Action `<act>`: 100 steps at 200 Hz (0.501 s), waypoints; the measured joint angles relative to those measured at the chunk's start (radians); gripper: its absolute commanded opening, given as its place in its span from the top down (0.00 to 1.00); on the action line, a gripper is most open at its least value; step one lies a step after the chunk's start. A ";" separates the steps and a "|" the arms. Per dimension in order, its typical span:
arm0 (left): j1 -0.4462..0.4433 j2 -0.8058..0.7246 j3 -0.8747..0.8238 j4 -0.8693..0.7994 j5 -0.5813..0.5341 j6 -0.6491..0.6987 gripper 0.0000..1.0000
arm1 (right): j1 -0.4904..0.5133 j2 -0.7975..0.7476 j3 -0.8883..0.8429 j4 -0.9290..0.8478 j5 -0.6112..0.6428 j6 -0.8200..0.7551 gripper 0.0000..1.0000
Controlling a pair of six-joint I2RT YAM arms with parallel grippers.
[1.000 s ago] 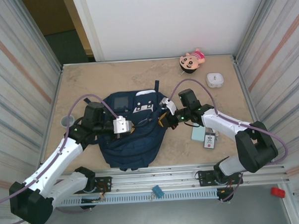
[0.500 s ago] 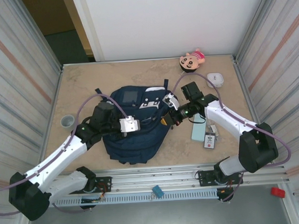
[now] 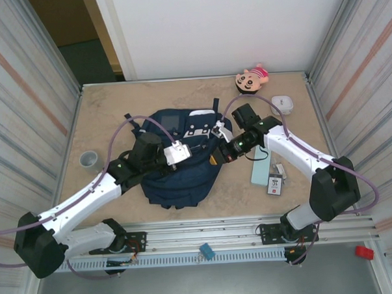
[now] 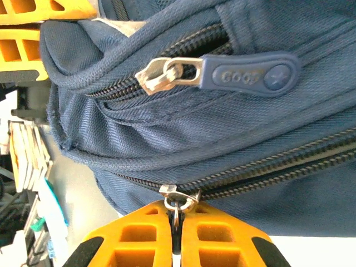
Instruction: Pack books, pencil case, and school supplies into a backpack
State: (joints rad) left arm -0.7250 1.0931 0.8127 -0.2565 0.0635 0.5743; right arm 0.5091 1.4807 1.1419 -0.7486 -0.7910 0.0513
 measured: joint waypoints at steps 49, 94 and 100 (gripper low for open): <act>-0.016 0.047 -0.007 0.072 -0.036 -0.171 1.00 | 0.124 0.000 -0.001 0.095 0.002 0.171 0.96; -0.016 0.055 -0.047 0.153 -0.024 -0.208 1.00 | 0.125 -0.040 -0.073 0.211 -0.003 0.312 0.57; -0.016 0.051 -0.054 0.159 -0.018 -0.202 1.00 | 0.112 -0.063 -0.092 0.225 -0.007 0.333 0.53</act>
State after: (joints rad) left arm -0.7410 1.1446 0.7589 -0.0971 0.0452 0.3721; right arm 0.6209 1.4181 1.0496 -0.5232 -0.7982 0.3840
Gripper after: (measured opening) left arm 0.073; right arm 0.411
